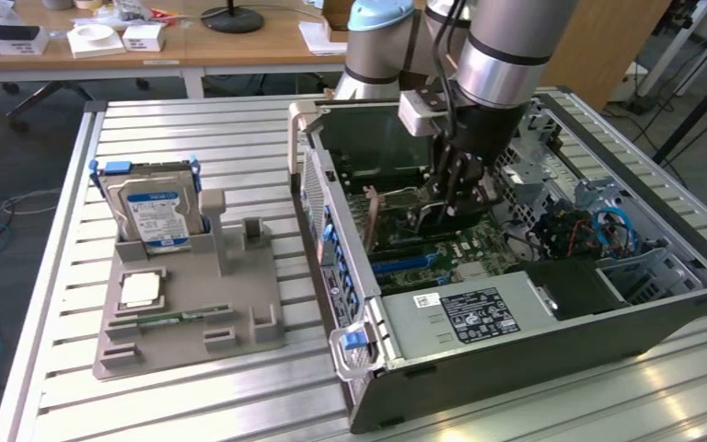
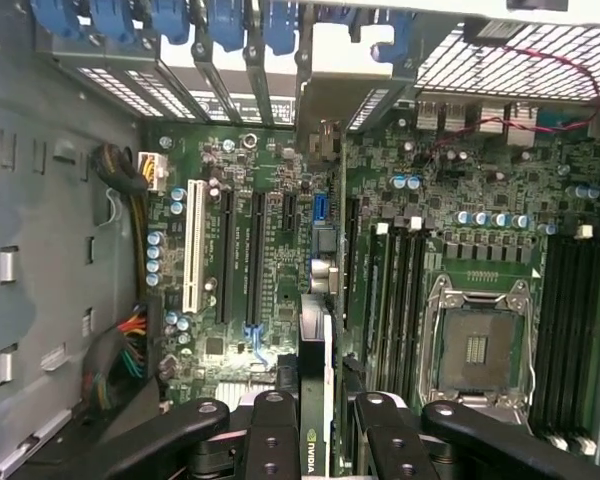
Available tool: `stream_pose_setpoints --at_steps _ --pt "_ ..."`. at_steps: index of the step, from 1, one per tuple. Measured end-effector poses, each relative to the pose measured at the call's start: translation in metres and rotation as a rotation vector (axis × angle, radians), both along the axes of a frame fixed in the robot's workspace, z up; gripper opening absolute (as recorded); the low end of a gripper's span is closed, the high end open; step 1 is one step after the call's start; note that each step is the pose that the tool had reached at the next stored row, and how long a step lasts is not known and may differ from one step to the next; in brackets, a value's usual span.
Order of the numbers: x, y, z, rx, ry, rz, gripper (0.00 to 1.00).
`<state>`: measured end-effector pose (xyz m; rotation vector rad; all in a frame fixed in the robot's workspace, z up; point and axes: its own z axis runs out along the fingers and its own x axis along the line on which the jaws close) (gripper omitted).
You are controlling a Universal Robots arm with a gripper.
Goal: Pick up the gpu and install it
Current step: 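Insert the gpu into the slot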
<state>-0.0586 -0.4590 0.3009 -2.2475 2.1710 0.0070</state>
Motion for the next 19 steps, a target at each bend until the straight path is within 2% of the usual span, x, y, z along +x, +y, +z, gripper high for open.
stream_pose_setpoints --at_steps 7,9,19 --pt "0.0 0.0 -0.0023 0.0 0.0 0.0 0.27" --pt "-0.003 0.0 -0.0032 0.0003 -0.0016 0.0 0.27" --pt "-0.008 -0.0003 -0.0199 0.0009 -0.0016 0.0 0.27"
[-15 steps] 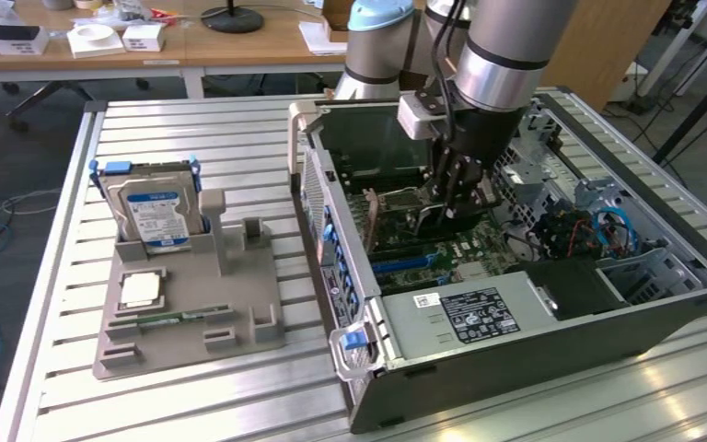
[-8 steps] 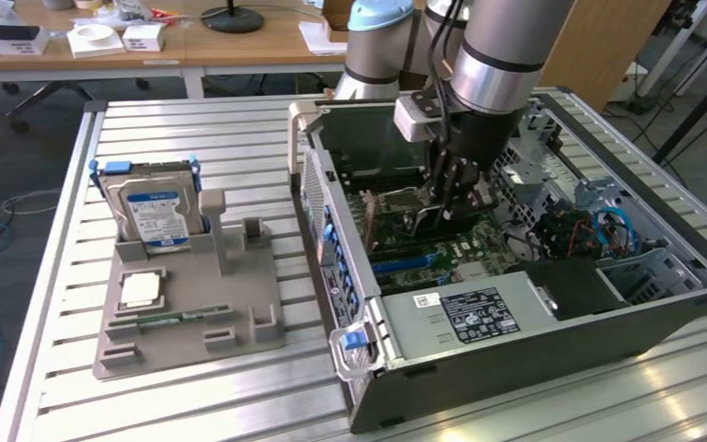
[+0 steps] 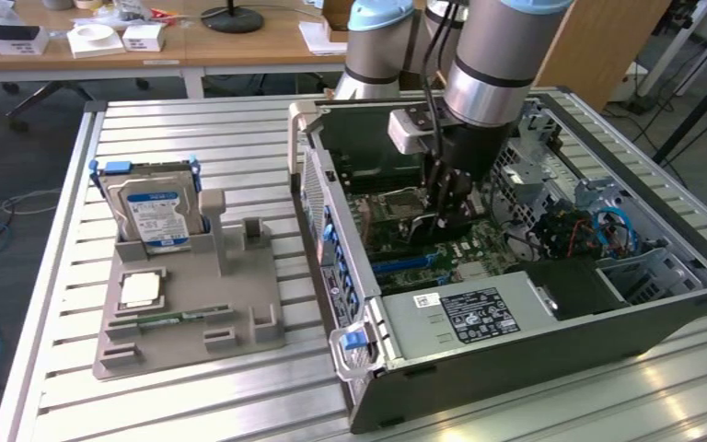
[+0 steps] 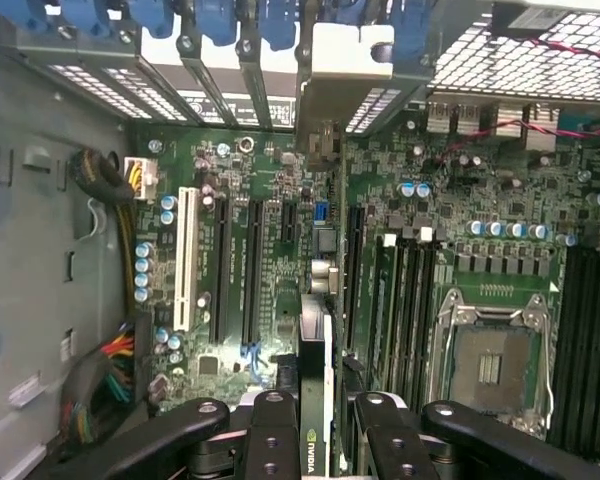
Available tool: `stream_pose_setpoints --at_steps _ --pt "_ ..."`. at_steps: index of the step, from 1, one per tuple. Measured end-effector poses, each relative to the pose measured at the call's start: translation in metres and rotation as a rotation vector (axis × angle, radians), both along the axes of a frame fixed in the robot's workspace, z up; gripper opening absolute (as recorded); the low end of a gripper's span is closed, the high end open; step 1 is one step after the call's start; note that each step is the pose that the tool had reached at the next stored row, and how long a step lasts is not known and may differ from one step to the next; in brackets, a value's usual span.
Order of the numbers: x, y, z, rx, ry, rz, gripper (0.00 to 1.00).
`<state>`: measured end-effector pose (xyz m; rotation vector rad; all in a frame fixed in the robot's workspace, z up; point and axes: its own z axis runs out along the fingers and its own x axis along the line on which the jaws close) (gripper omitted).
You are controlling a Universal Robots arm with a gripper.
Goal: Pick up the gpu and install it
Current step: 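Insert the gpu into the slot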
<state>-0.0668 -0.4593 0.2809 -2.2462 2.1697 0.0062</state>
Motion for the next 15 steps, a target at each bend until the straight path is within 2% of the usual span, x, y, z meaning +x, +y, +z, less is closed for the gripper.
stream_pose_setpoints --at_steps 4,10,15 --pt "-0.003 0.0 -0.0069 0.0006 0.0 0.0 0.27" --pt "-0.003 0.0 -0.0088 0.0013 0.0002 0.0 0.27" --pt "-0.003 0.0002 -0.0123 0.0024 0.0087 0.0 0.27"
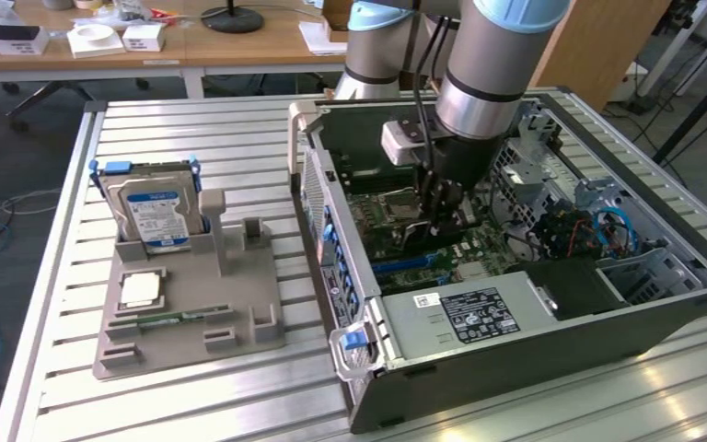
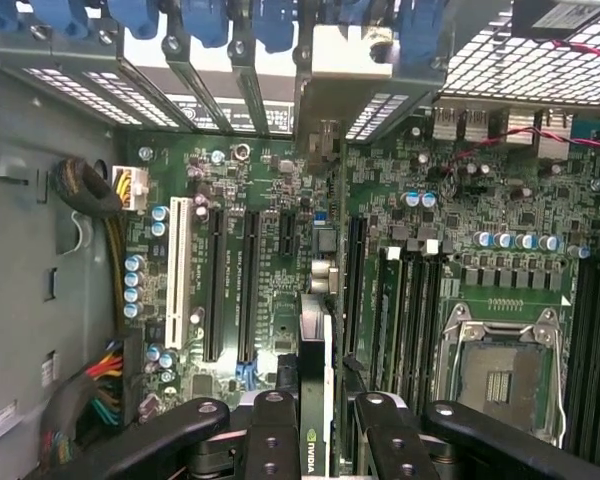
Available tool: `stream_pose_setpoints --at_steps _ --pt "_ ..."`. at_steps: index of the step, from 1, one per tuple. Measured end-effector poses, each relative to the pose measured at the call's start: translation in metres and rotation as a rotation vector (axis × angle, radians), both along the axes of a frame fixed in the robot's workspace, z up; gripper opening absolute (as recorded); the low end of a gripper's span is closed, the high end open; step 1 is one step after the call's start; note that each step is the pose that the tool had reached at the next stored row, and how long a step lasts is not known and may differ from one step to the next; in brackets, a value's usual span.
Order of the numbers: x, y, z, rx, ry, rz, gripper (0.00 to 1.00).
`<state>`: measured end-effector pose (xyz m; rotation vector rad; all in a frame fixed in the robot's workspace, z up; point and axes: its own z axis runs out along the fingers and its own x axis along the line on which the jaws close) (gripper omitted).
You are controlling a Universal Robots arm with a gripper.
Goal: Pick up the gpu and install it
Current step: 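Insert the gpu into the slot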
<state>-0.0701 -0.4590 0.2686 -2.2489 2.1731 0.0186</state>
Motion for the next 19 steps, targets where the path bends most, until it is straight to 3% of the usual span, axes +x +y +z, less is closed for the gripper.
stream_pose_setpoints --at_steps 6,15,19 --pt "0.0 0.0002 -0.0022 0.002 0.0034 0.0 0.27" --pt "-0.002 0.0002 -0.0098 0.0021 0.0132 0.0 0.27" --pt "-0.003 0.0009 -0.0114 0.0023 0.0137 0.0 0.27"
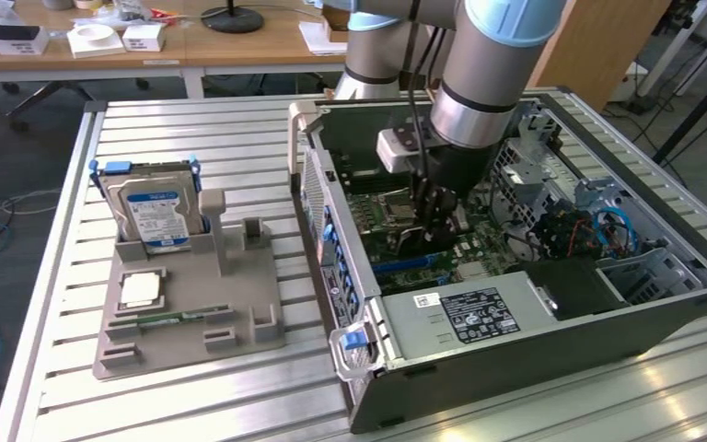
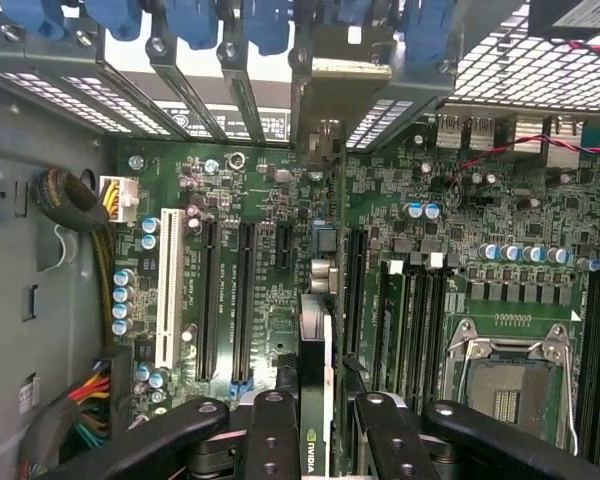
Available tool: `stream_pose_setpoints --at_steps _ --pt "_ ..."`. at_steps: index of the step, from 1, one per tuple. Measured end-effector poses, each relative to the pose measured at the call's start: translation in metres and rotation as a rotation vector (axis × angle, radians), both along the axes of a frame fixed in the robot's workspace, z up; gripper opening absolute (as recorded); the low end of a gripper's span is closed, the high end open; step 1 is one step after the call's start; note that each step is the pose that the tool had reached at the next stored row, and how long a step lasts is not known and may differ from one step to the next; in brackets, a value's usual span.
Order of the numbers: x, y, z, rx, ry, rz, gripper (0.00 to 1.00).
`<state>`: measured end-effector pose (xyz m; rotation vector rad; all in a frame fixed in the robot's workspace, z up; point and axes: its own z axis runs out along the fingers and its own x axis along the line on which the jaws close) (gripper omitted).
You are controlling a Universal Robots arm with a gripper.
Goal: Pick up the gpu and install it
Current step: 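Insert the gpu into the slot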
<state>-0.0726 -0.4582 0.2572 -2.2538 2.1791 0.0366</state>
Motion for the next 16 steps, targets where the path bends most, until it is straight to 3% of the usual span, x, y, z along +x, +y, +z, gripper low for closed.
stream_pose_setpoints --at_steps 16 --pt "-0.0028 0.0025 -0.0065 0.0 0.0002 -0.012 0.27"
